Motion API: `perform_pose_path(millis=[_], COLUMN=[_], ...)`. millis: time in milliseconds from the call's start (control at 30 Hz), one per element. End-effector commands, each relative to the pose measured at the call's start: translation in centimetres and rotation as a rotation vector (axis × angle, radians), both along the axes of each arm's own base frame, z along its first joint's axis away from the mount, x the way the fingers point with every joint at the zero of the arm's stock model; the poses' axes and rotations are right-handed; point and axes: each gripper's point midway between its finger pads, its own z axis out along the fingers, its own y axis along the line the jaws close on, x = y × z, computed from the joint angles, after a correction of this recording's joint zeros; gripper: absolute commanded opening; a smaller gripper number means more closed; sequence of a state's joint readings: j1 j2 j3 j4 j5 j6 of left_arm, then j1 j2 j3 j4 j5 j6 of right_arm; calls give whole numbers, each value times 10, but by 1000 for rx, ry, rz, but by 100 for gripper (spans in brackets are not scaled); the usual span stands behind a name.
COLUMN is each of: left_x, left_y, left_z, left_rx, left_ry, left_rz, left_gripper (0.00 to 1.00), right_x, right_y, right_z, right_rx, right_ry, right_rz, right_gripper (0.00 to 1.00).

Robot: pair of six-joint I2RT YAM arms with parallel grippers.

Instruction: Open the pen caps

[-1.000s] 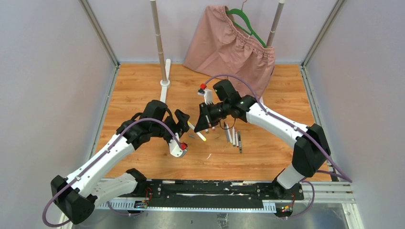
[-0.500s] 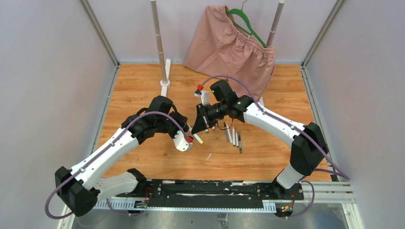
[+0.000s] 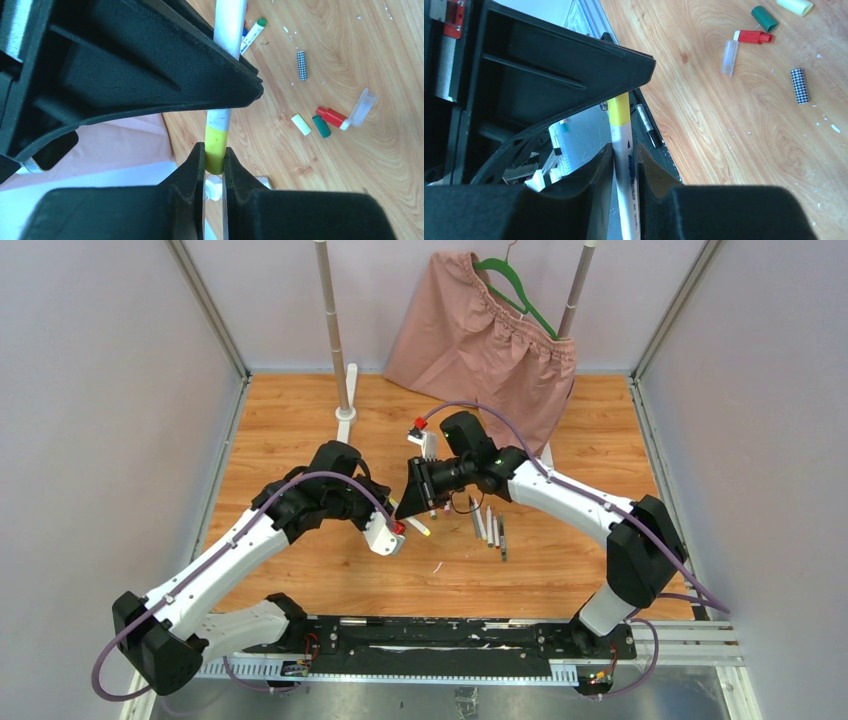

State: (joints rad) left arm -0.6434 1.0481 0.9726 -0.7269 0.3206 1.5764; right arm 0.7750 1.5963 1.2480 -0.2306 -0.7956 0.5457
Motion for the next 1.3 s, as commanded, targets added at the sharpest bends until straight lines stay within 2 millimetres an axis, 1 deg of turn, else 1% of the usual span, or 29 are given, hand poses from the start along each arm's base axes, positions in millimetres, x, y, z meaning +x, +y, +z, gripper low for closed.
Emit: perform_pose_path(millis=[0, 67, 100, 167, 267, 333, 367, 500, 600, 700, 867, 933, 967, 1000, 1067, 1133, 1200, 1267], left_x=[-2, -1, 1, 6, 14, 17, 19, 34, 46, 54, 62, 63, 63, 64, 66, 69, 69, 70], left_y=[-3, -1, 1, 5, 13, 19, 22, 35, 49, 61, 71, 72, 71, 70, 64, 60, 58, 56], left_z=[12, 10, 9, 7, -2, -8, -11, -17, -19, -24, -31, -36, -38, -40, -38, -41, -49, -60], left_rx=[-33, -21, -10, 18, 73, 109, 120, 144, 165, 196, 224, 227, 215, 199, 146, 120, 119, 123], left_ry=[-22, -33, -38, -55, -57, -65, -73, -87, -75, -65, -61, -42, -23, -1, 52, 133, 213, 262], left_rz=[-2, 0, 5, 23, 69, 82, 86, 127, 176, 206, 240, 259, 275, 292, 346, 408, 460, 497], left_gripper=[0, 0, 0, 0, 0, 0, 0, 0, 0, 0, 0, 0, 0, 0, 0, 0, 0, 0], right_x=[-3, -1, -1, -4, -10, -17, -22, -37, -47, -53, -53, -43, -34, -24, 2, 28, 51, 67], right_y=[8, 7, 6, 3, -8, -16, -21, -39, -50, -60, -72, -80, -87, -95, -118, -139, -152, -157], right_z=[-7, -7, -7, -9, -17, -26, -33, -49, -51, -51, -47, -51, -56, -63, -80, -93, -104, -115], right_rx=[10, 6, 4, -2, -39, -63, -80, -124, -137, -147, -164, -197, -237, -292, -433, -547, -630, -684], right_ry=[46, 40, 36, 32, 41, 52, 66, 89, 87, 71, 43, 8, -26, -69, -167, -254, -314, -346], right_rz=[-17, -28, -33, -34, -36, -34, -32, -37, -38, -45, -76, -127, -174, -224, -360, -489, -590, -648], right_gripper=[16, 3, 0, 0, 0, 0, 0, 0, 0, 0, 0, 0, 0, 0, 0, 0, 0, 0])
